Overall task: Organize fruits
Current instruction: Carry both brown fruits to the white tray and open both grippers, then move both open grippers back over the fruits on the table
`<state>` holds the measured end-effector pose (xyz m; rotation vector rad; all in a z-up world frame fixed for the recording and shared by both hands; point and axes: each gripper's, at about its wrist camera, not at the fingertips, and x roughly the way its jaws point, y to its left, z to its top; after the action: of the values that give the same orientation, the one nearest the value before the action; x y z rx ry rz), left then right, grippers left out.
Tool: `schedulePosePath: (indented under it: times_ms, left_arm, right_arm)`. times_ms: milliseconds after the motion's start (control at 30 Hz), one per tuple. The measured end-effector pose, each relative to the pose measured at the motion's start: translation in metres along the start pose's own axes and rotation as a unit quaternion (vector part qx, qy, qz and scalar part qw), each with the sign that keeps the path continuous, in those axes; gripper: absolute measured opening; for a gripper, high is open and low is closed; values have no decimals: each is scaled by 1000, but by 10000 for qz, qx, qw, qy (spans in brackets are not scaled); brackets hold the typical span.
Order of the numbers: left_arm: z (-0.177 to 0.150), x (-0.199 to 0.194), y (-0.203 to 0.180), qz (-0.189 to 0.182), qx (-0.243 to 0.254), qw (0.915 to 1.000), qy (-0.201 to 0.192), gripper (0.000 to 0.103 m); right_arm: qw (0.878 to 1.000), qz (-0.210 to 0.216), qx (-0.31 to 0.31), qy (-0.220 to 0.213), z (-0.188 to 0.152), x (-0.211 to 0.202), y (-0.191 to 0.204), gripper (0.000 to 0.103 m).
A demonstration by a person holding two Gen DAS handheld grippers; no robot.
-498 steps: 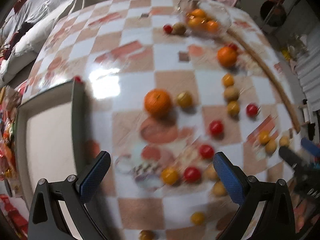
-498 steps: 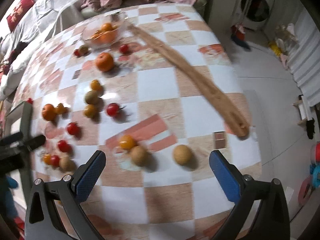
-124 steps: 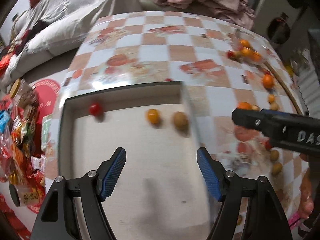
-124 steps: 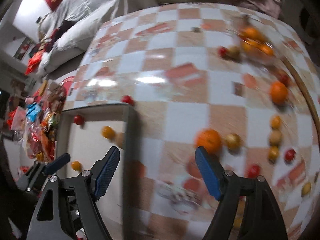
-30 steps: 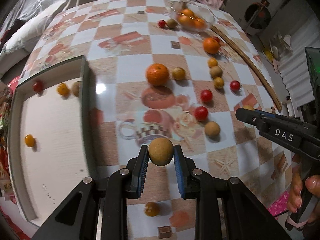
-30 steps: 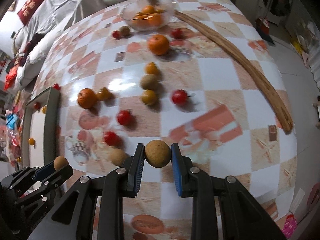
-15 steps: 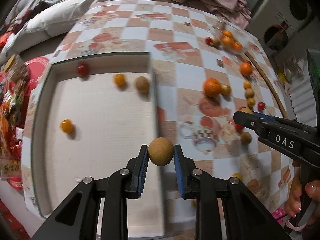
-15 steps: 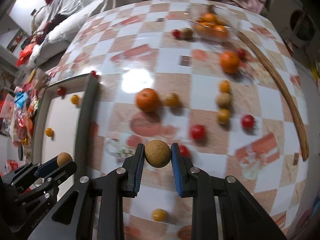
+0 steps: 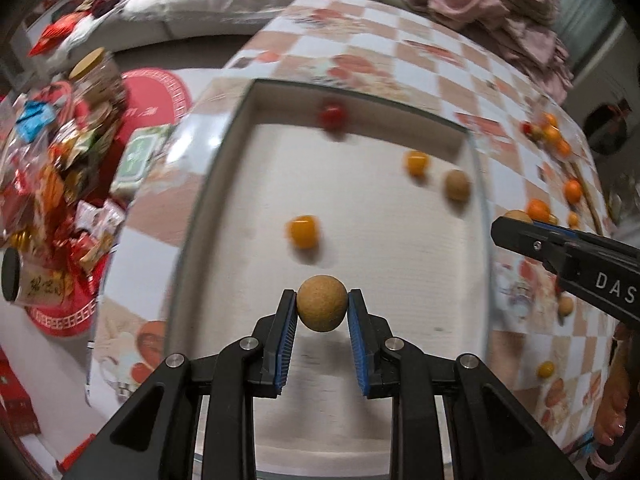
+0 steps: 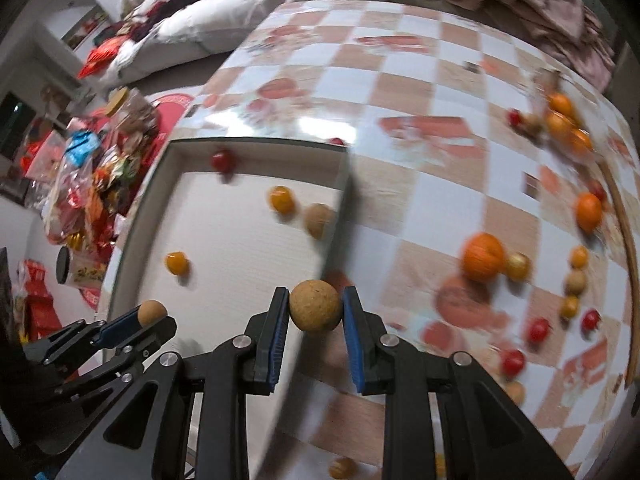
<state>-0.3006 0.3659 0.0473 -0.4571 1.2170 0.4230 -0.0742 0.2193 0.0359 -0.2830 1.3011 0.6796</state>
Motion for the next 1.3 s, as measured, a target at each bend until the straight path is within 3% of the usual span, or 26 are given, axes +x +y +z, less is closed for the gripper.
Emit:
schedulePosePath:
  times_ms: [300,733,767,800,833,933,1033,1100,1167,1300]
  left_arm:
    - [0,23,26,141,-27,9998,150,27]
    - [1,30,23,232,177,9993,253,28]
    - [1,30,22,239,209,9992,259,37]
    - [0,30,22,285,208,9990,263,66]
    - [-1,27,23,342,172,9991,179,77]
    - [-2,21,22,268,208,9994,15,78]
    - [-3,22,22,307,233,9992,84,78]
    - [-3,21,23,336,203,9992,86,78]
    - [-4,19,22,356,192,9991,98,78]
    - [-2,14,17,348,238,9991,92,78]
  right_arm:
    - [9991,44,-214,367,19,47,39,29]
    - [9974,-310,-428,486,25,71,52,30]
    - [9972,-330,-462,485,24,70,52,31]
    - [9972,-328,-471,488,24,70,53,32]
    - [9973,-284,-449,504,25,70,52,35]
    - [9976,-235,-379,537,25,69,50,47]
    - [9980,-212,-361,481,24,65,49,51]
    - [9983,-149,-323,452,25,62,49,61]
    - [9990,-77,-256,363,26,56,48,80]
    - [9999,55,4,119,28,35,38,80]
